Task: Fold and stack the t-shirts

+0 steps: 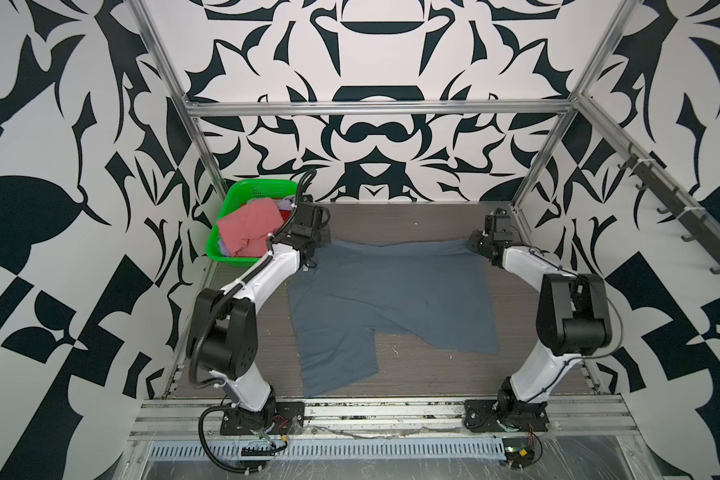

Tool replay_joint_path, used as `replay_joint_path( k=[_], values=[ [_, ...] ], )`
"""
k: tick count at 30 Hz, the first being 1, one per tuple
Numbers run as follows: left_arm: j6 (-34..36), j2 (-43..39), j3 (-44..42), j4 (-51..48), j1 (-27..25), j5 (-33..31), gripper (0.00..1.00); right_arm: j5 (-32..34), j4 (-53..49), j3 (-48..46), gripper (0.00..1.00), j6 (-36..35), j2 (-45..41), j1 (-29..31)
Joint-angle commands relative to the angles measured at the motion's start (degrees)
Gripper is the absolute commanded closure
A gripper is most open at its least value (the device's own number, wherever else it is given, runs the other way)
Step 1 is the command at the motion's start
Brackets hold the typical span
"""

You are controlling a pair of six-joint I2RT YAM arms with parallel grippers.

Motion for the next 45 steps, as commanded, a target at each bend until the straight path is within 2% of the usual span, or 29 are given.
replay_joint_path(
  k=[1,2,3,7,9,12,16,20,26,31,45],
  values=[
    [-1.73,-8.80,-8.43,4.40,-5.39,-9.82,0.60,10.39,-2.33,-4.27,0.54,1.95,-10.27,-0.20],
    [-2.24,-11.38,-10.72,6.21,-6.03,-10.50,0.58,11.27,-2.04,-6.09,0.45,3.21,-13.02,-0.21],
    [-3.71,-13.46,-11.78,6.72,-6.09,-9.92,0.58,10.88,-1.84,-7.02,0.41,4.25,-15.78,-0.28],
    [-2.95,-14.58,-11.16,6.57,-5.70,-11.43,0.55,5.73,-3.42,-6.40,0.38,6.16,-19.38,-0.15],
    [-1.76,-11.67,-8.69,4.43,-5.70,-11.79,0.54,0.47,-3.78,-5.60,0.40,7.06,-18.23,-0.14],
    [-0.72,-5.46,-3.87,0.06,-5.70,-11.05,0.51,-4.73,-3.37,-5.83,0.49,9.68,-15.60,-0.08],
    [0.01,3.89,2.67,-3.97,-5.02,-8.42,0.49,-10.02,0.73,-7.56,0.51,12.99,-11.90,0.72],
    [-1.10,13.98,11.41,-8.29,-2.78,-2.27,0.49,-13.38,2.87,-6.90,0.52,14.98,-7.02,1.49],
    [-4.06,25.87,23.59,-11.41,-0.84,6.58,0.48,-14.81,2.28,-3.20,0.49,13.46,0.13,2.41],
    [-5.60,33.57,31.96,-16.78,-0.48,8.60,0.49,-14.38,2.45,-0.30,0.49,13.22,4.45,2.80],
    [-9.03,40.08,36.51,-20.62,-0.51,7.81,0.53,-11.83,-1.01,3.53,0.49,12.74,9.31,3.04]
  ],
)
